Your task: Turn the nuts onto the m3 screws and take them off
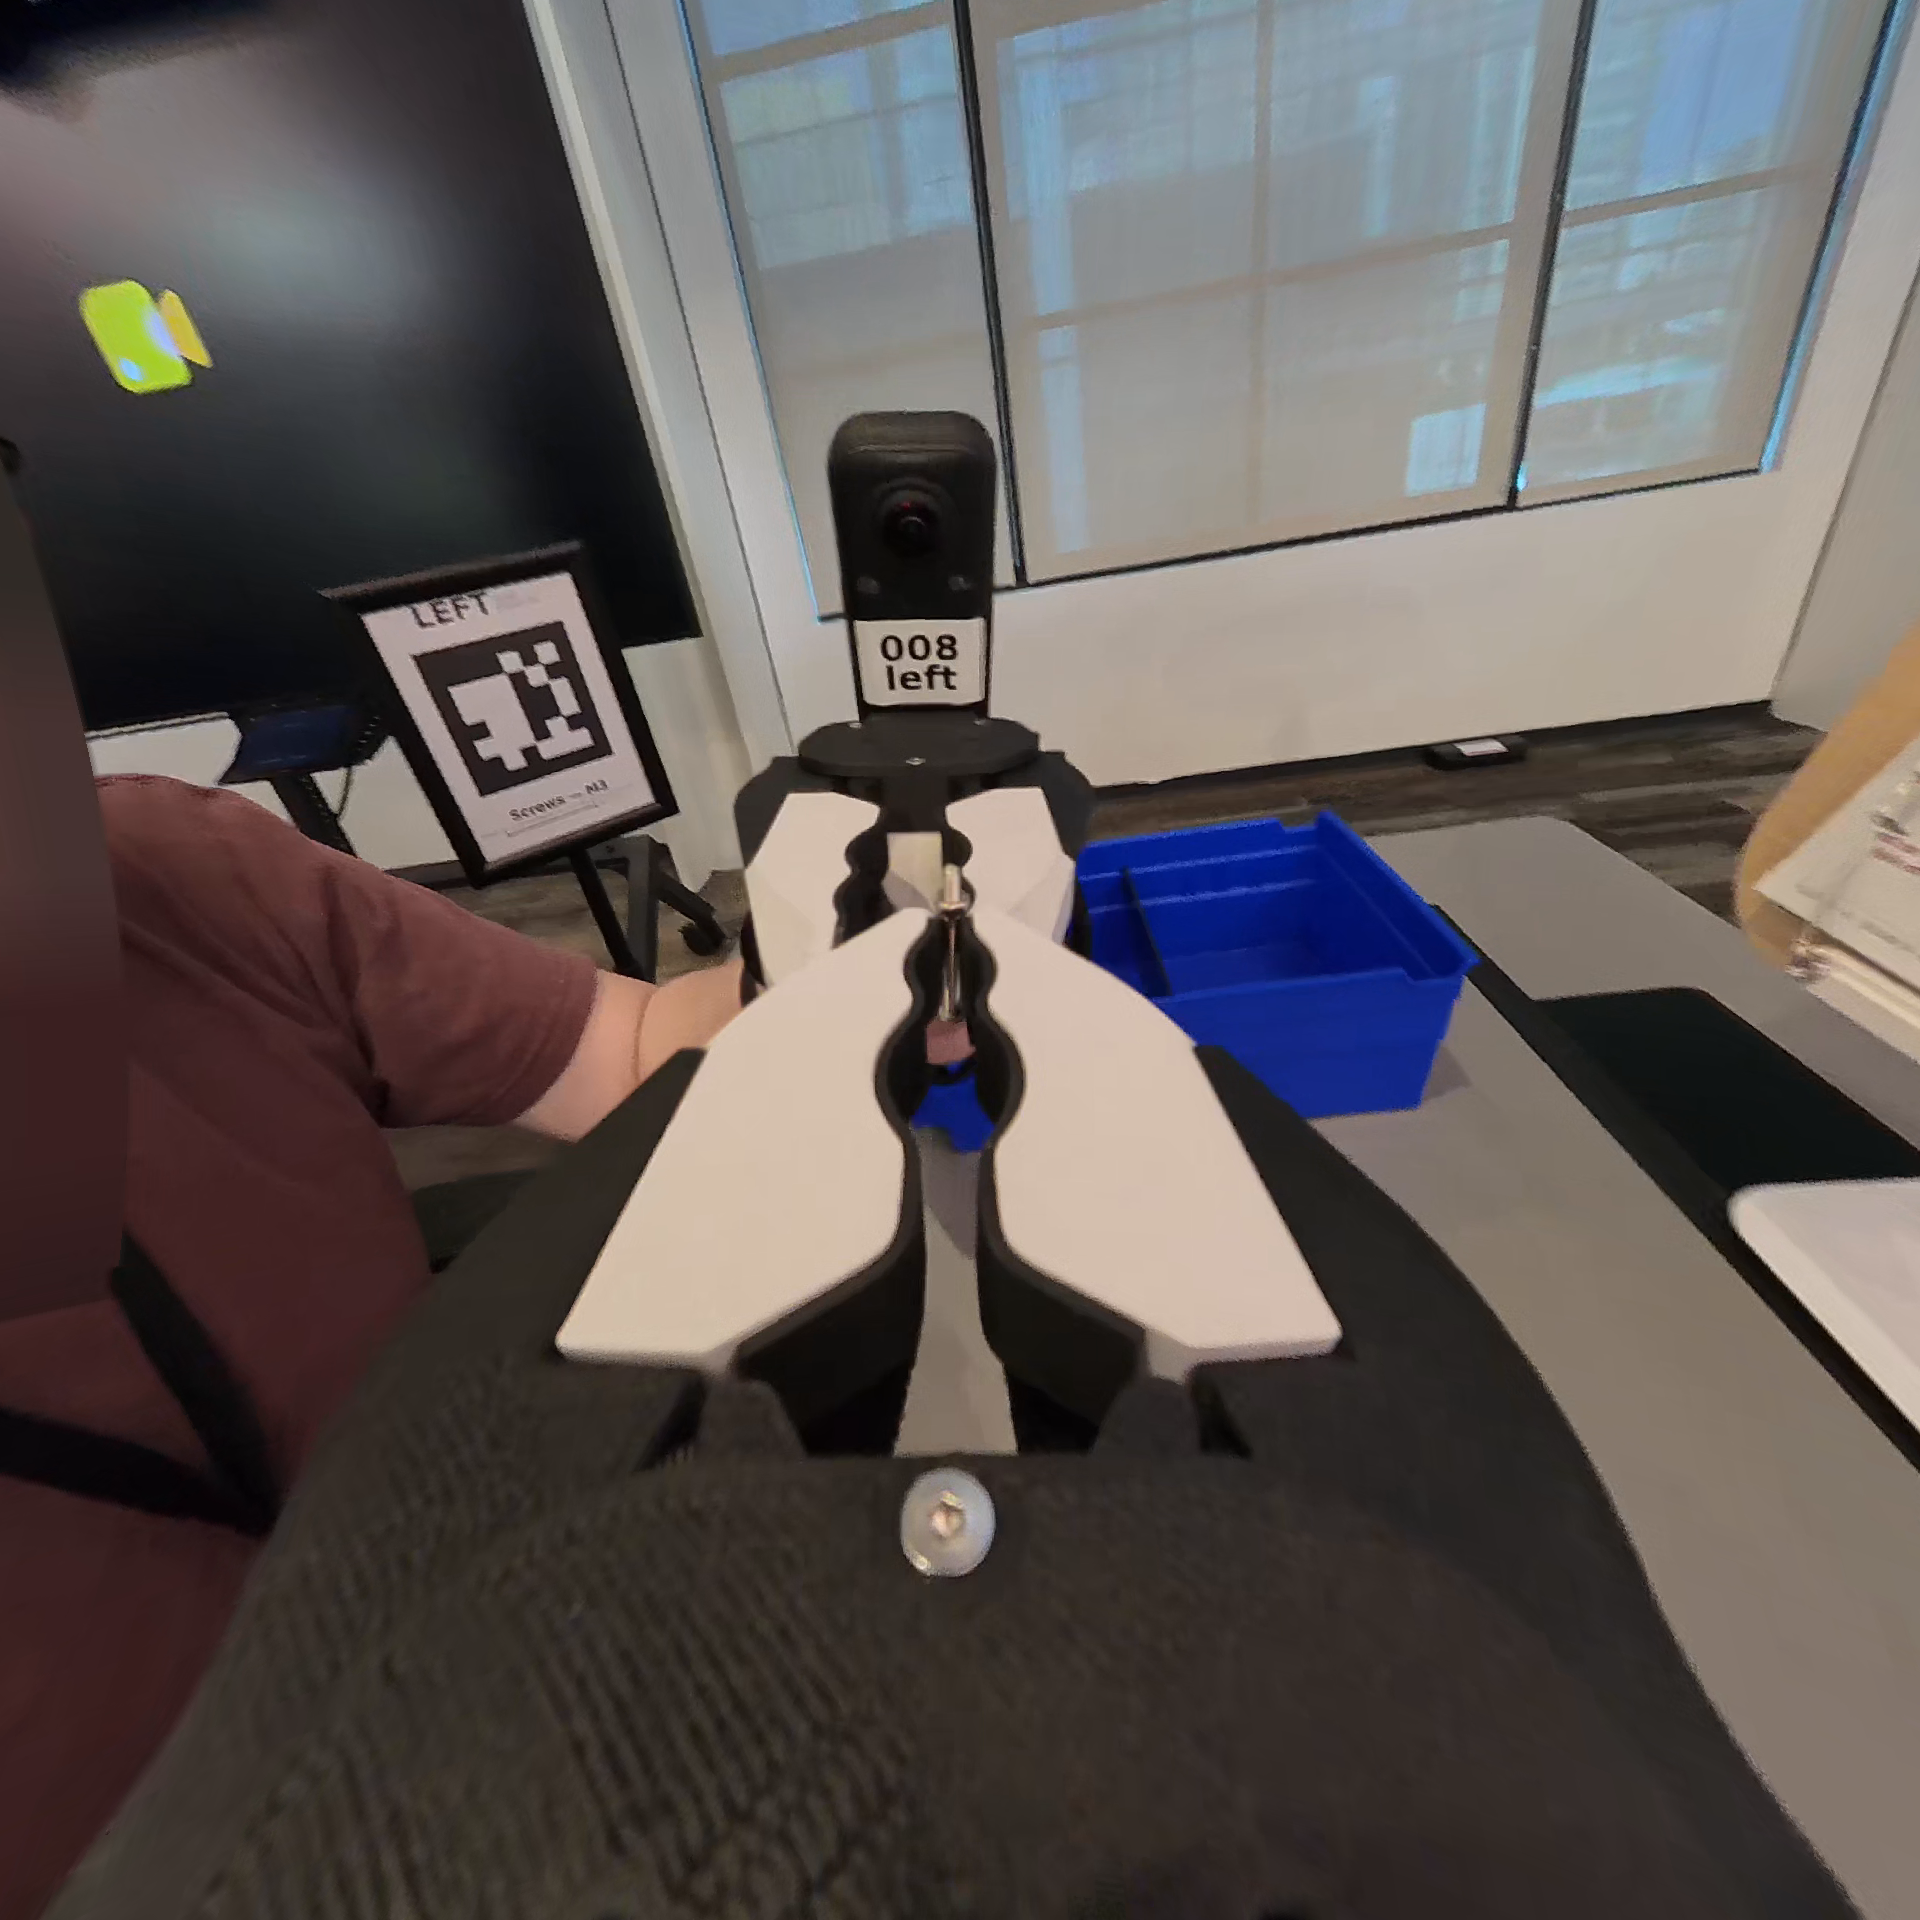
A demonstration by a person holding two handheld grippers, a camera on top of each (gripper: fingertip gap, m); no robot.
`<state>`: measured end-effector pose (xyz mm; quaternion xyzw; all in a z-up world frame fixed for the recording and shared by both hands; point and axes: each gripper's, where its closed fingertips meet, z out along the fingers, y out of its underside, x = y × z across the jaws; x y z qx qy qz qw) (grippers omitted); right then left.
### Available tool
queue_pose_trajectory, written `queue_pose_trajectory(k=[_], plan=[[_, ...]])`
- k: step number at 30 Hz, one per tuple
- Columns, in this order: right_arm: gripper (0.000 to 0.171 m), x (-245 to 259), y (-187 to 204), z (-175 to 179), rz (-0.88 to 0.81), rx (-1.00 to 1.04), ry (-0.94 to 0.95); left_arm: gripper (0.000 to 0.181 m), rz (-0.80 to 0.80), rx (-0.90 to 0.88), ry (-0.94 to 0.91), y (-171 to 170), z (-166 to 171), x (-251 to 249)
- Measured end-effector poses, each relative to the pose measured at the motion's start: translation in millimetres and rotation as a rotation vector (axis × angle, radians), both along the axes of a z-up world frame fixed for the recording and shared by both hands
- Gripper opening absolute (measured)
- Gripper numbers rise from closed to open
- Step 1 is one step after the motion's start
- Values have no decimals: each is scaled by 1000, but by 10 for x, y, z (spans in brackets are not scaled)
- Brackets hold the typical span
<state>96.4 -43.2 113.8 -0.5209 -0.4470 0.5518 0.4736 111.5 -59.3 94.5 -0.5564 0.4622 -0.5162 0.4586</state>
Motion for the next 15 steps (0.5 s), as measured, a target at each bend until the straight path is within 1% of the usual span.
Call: queue_pose_trajectory(k=[3, 4, 5, 6, 8, 10, 11, 12, 13, 15], plan=[[3, 326, 114, 52, -89, -23, -73, 28, 33, 32, 7, 33, 18, -35], [3, 480, 203, 12, -149, -53, -122, 28, 33, 31, 5, 31, 30, -44], [3, 672, 329, -129, -234, -102, -227, 28, 33, 29, 9, 31, 33, -52], [3, 910, 449, -353, -327, -164, -366, 28, 34, 27, 18, 34, 26, -58], [3, 1517, 662, -916, -550, -346, -655, 28, 38, 27, 44, 43, -6, -62], [3, 2194, 724, -1507, -767, -587, -946, 28, 28, 20, 59, 31, -32, -53], [3, 2457, 687, -1747, -831, -713, -1057, 28, 22, 16, 67, 24, -48, -46], [3, 2628, 646, -1934, -858, -819, -1128, 28, 19, 13, 75, 20, -63, -38], [3, 2712, 625, -2078, -856, -895, -1158, 28, 17, 14, 81, 14, -75, -30], [3, 2829, 589, -2298, -844, -980, -1230, 28, 13, 16, 90, 2, -93, -14]])
